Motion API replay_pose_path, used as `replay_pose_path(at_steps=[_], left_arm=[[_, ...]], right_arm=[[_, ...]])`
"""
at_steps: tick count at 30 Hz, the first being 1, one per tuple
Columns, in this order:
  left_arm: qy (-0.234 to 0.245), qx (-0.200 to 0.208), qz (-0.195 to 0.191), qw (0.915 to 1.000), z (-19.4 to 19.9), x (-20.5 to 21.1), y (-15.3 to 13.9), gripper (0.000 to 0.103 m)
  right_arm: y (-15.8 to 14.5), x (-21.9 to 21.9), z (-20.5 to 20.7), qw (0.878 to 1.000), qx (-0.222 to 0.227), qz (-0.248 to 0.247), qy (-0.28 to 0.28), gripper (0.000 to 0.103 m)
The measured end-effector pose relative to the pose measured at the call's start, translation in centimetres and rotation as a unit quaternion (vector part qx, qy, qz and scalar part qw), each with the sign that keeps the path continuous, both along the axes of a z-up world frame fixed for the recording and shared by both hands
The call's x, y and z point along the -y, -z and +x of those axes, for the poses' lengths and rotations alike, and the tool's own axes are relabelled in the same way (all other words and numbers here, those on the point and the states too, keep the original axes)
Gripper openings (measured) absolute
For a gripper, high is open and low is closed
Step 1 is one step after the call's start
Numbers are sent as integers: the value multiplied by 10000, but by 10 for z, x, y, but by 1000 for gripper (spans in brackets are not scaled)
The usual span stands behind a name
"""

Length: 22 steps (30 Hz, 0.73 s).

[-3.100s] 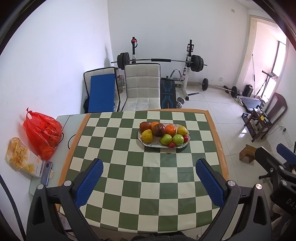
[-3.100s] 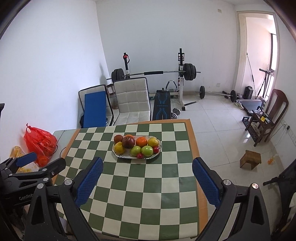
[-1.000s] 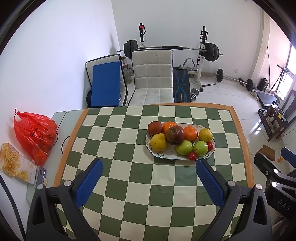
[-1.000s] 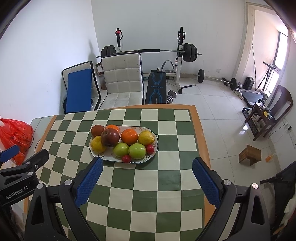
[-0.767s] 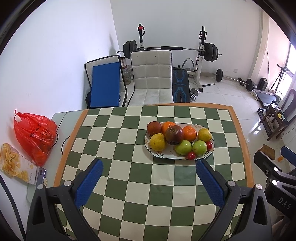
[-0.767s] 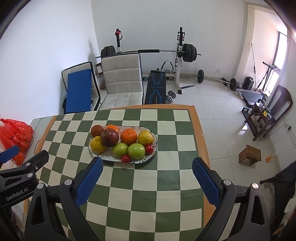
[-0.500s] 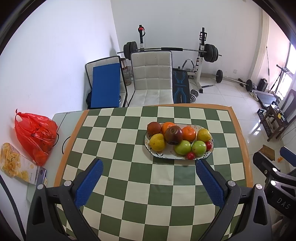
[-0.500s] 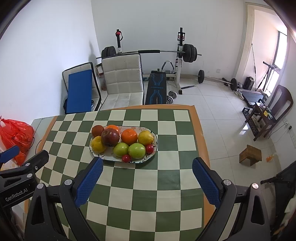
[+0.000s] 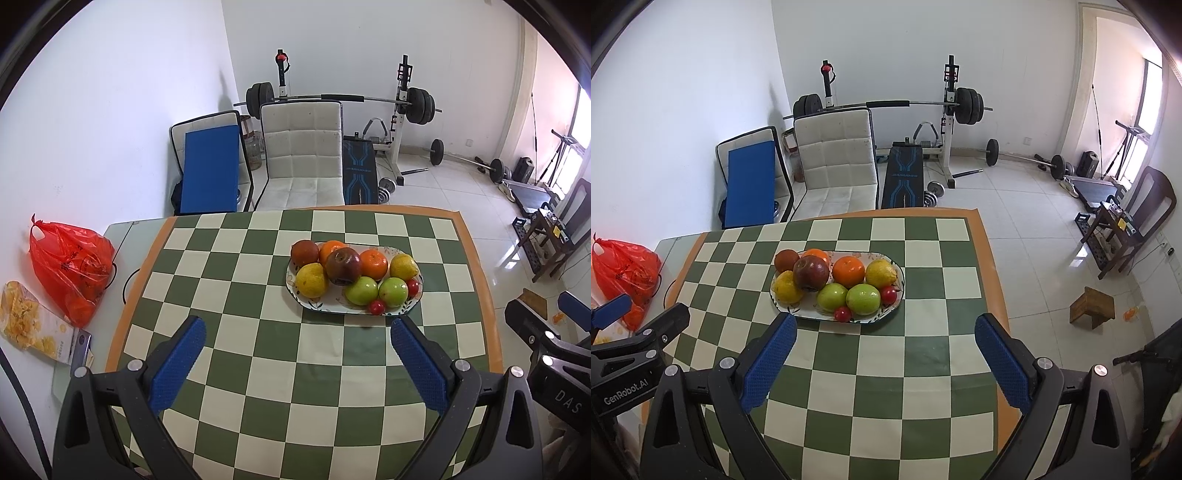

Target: Organize fruits

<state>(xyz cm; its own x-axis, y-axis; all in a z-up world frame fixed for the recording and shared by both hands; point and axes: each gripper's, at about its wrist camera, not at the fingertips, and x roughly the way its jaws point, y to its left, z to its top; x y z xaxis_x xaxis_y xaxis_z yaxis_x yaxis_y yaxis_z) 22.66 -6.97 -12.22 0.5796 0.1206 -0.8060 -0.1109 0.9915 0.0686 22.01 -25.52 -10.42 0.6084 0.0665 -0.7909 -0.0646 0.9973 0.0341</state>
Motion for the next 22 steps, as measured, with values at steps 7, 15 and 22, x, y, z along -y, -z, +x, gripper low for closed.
replay_pose_path(at_steps=[7,15,22], left_arm=[[2,0,-13,10000,0,0,0,103],[-1,13,-10,10000,-2,1,0,103],[-1,64,-23,10000,-6,11,-6,103]], right_arm=[[-1,3,-4,10000,5,6,28,99],[-1,4,-6,10000,13,13,37,99],[-2,5,-8,10000,3,25,44,99]])
